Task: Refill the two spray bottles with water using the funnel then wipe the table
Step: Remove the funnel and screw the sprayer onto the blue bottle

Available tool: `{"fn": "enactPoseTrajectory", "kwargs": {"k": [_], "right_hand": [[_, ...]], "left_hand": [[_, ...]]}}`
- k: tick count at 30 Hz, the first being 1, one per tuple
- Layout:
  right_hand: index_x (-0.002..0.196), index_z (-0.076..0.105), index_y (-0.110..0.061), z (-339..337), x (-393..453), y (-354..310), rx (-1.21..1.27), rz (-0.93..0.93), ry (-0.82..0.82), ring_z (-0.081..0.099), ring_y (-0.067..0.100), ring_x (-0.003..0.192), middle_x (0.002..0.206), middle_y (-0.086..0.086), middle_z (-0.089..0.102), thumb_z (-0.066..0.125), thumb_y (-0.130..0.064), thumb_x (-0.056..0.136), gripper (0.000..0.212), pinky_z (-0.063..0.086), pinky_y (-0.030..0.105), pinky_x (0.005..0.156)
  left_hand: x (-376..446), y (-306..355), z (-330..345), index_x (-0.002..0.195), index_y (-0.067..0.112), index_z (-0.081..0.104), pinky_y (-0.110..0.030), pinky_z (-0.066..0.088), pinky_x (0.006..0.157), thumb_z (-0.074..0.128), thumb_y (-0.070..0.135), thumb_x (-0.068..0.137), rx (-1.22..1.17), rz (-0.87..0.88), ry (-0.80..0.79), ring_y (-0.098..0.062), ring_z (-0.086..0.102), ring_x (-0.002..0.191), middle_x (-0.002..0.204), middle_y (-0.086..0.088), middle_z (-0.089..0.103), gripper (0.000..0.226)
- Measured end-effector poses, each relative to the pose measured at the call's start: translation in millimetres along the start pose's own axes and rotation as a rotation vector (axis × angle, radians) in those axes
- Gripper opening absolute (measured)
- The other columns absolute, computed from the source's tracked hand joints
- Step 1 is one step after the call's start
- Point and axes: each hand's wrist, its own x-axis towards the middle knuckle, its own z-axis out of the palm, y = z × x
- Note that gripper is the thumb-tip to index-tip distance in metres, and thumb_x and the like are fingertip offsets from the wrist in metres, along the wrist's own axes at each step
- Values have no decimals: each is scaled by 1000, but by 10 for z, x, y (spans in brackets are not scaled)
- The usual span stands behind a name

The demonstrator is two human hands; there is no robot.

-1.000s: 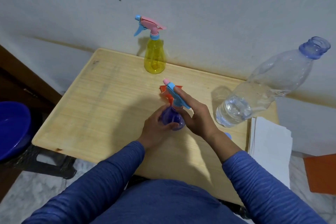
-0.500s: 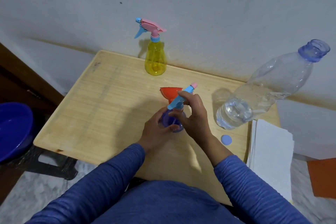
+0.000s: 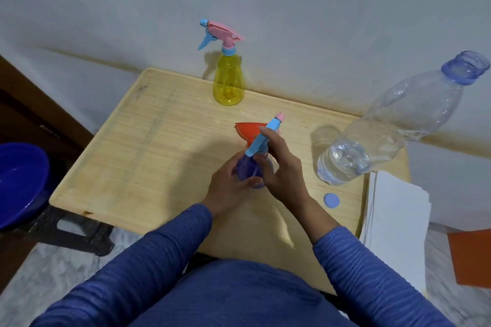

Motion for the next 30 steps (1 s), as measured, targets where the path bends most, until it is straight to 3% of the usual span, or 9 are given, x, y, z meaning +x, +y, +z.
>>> {"fn": "enactPoseTrajectory", "kwargs": {"k": [4, 6, 9, 13, 17, 21, 23, 26, 30], "right_hand": [[120, 42, -20, 70, 66, 48, -140, 9, 112, 56, 22, 92, 103, 15, 58, 71, -14, 74, 54, 43, 14, 79], [128, 41, -20, 65, 50, 52, -103, 1, 66, 53, 17, 99, 110, 11, 57, 68, -18, 76, 59, 43, 13, 84], [133, 41, -18, 67, -17, -3, -29, 8, 41, 49, 2, 107, 119, 0, 54, 63, -5, 82, 58, 43, 6, 88], [124, 45, -22, 93, 51, 22, -97, 35, 118, 56, 20, 96, 106, 13, 60, 73, -4, 74, 60, 47, 20, 81], [136, 39, -20, 34, 20, -29, 0, 58, -15, 47, -8, 113, 124, -9, 49, 63, -5, 82, 62, 42, 7, 90], [125, 46, -23, 130, 40, -29, -15, 94, 120, 54, 9, 101, 112, 6, 58, 66, 3, 76, 58, 48, 15, 83], [128, 44, -24, 163, 70, -54, -13, 129, 111, 49, -3, 100, 113, 2, 53, 64, 10, 73, 68, 45, 11, 80], [137, 35, -29, 124, 49, -62, -8, 96, -15, 42, -18, 109, 122, -6, 47, 61, 9, 78, 75, 41, 3, 84], [129, 43, -27, 148, 42, -42, -61, 69, 58, 48, -11, 105, 116, -6, 55, 64, 9, 78, 66, 43, 5, 85]], "left_hand": [[-19, -9, 4, 129, 23, 49, -27, 50, 90, 73, 46, 72, 6, 11, -5, -8, 56, 109, 121, 9, 58, 66], [-8, -16, 1, 126, 22, 52, -27, 51, 90, 74, 45, 72, 7, 21, 1, -10, 57, 109, 117, 11, 58, 63], [4, -27, 4, 133, 23, 47, -28, 50, 92, 73, 40, 75, 17, 10, 15, -10, 55, 112, 125, 6, 57, 65], [-19, -18, 15, 129, 21, 49, -31, 51, 93, 74, 36, 75, 2, 27, 13, -9, 55, 111, 124, 6, 58, 61], [-15, -5, -5, 129, 22, 50, -31, 51, 92, 74, 41, 74, -14, 11, 15, -11, 56, 111, 122, 6, 59, 62], [-25, 18, 9, 127, 30, 47, -26, 50, 91, 75, 37, 74, -22, 14, 16, -9, 56, 111, 124, 8, 58, 60], [-31, 19, 20, 123, 33, 48, -27, 50, 90, 75, 37, 75, -29, 11, 23, -9, 57, 111, 123, 8, 59, 55], [-12, -19, 12, 126, 23, 50, -31, 52, 90, 73, 40, 76, -1, -11, 32, -13, 59, 109, 120, 4, 62, 58], [-6, -36, 16, 128, 26, 49, -34, 52, 91, 73, 47, 73, -9, -14, 28, -11, 59, 108, 120, 6, 62, 63]]}}
